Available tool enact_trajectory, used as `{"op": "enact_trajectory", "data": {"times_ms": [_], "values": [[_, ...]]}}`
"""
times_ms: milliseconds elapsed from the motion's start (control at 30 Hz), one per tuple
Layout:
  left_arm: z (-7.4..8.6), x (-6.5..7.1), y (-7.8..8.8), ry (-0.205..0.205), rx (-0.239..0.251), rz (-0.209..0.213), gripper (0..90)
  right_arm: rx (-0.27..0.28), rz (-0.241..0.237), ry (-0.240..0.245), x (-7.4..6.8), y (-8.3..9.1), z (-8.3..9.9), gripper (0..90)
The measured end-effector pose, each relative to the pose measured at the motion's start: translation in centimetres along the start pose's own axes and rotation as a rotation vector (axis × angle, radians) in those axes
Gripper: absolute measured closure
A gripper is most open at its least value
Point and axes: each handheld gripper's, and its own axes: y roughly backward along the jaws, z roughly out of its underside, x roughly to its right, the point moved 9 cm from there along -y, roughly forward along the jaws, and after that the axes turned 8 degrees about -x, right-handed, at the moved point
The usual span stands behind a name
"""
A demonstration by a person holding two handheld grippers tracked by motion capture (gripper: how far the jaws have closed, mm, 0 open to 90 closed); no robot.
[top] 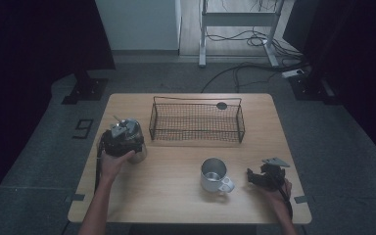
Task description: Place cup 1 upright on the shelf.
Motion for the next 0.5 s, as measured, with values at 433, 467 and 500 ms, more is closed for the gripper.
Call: {"op": "enact_trajectory", "data": {"times_ms": [433,467,500], "values": [[-0.7,1.3,1.6,-0.006,0.024,0.016,4.0,0.000,0.011,-0.014,0.1,0.1,0.1,13.3],[-0.8,1.3,1.8,-0.006,0.030,0.019,4.0,0.001,0.012,-0.014,0.2,0.1,0.1,13.3],[-1.0,1.3,2.0,-0.002,0.036,0.021,4.0,0.001,0.012,-0.015,0.2,0.1,0.1,13.3]]}}
